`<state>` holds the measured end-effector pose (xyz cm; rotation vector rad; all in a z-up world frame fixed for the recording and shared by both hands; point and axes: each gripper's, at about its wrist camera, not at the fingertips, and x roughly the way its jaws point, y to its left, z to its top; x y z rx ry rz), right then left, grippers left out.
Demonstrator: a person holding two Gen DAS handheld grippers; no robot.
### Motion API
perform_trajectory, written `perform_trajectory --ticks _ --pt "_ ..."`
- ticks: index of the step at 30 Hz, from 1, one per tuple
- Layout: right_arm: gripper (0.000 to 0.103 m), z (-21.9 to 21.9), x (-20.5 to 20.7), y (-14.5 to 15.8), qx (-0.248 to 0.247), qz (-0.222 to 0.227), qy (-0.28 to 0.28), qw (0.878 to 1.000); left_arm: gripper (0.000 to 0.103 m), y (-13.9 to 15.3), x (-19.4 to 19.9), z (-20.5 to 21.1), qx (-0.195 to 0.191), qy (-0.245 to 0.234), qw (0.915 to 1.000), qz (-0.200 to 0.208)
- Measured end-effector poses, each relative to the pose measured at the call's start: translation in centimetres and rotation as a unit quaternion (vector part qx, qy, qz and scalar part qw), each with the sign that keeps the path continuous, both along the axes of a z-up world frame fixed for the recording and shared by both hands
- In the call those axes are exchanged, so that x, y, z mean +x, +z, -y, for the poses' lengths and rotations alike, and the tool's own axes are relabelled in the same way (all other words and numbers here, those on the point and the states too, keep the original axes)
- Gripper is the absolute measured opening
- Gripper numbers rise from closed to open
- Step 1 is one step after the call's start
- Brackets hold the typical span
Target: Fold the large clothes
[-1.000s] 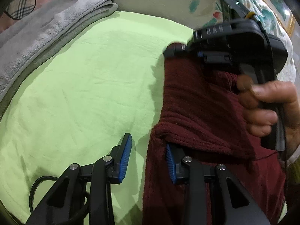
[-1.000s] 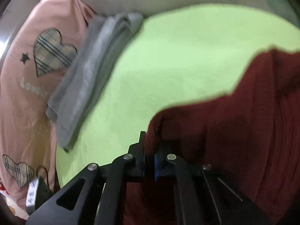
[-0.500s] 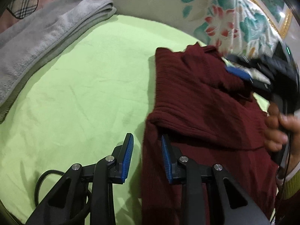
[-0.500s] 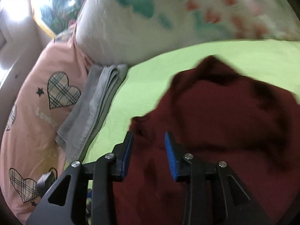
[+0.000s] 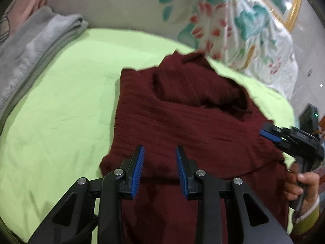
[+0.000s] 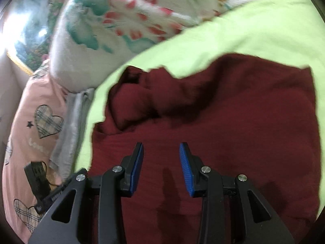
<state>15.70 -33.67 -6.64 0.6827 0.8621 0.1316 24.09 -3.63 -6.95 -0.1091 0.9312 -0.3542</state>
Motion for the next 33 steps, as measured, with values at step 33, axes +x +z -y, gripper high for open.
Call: perform_trajectory --ticks 33 --pt "0.047 1.3 18.1 -0.1 -0.027 -0.043 0.096 0.994 0.049 1.2 18.9 6.6 0.025 -0.019 0.9984 -0.048"
